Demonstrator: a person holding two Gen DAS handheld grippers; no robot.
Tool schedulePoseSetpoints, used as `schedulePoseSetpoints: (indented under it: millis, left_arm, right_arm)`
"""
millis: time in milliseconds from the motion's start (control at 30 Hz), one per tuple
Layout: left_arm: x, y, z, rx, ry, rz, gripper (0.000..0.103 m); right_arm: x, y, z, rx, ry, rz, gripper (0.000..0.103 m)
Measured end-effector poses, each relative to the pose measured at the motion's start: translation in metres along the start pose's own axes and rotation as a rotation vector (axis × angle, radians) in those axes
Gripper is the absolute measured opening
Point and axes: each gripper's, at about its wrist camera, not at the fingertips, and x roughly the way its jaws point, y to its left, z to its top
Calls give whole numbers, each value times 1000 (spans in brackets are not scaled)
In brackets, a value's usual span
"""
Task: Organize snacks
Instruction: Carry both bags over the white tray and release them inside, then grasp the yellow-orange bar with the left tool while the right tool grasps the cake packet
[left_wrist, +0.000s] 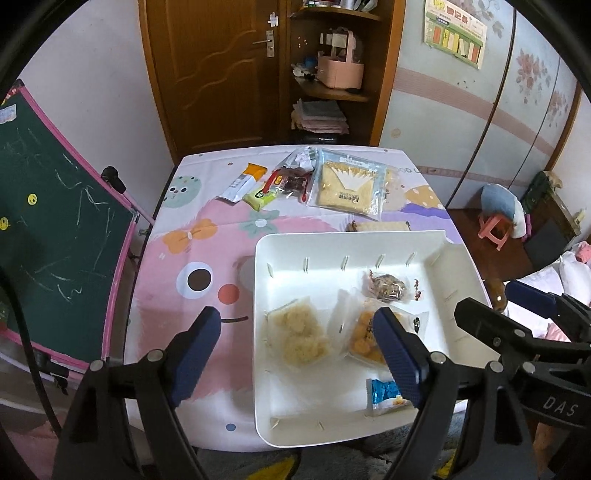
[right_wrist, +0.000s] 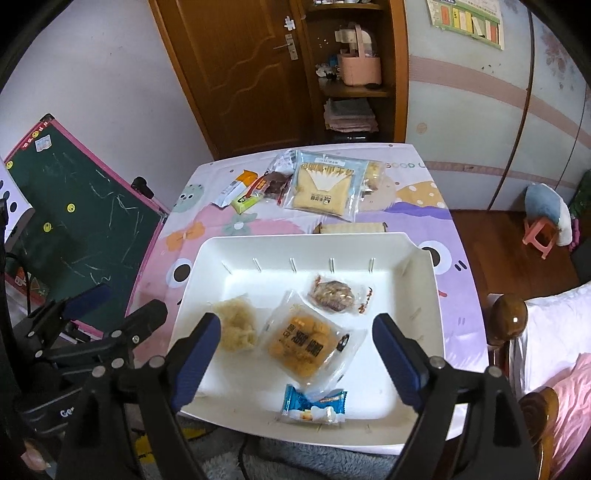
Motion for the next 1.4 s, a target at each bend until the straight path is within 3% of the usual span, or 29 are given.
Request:
schedulePoseSetpoints:
  millis: [367,667,900,1000,1133,1300,1400]
  left_arm:
    - [-7,-2,3,3,-39,-6,84]
    - [-26,5,10,3,-141,-29,84]
    - [-38,21,14,-23,-254,1,84]
    - [-44,22,16,15,-305,5,84]
    - [-46,20,24,61,-297,1,84]
    - [-42,29,45,46,-261,15,93]
    - [-47,37,62,49,-288,32,93]
  right_arm:
    - [-2,-3,-1,11,-6,13,85]
    - [-7,-4,0,20,-29,62,85]
    - [-18,-16,8,65,-131,67,85]
    - [-20,-24,14,94,-161,81,85]
    - [-17,-35,23,139,-169,112,85]
    - [-11,-41,44,125,-149,81,85]
    - [-12,-42,62,82,-136,36,85]
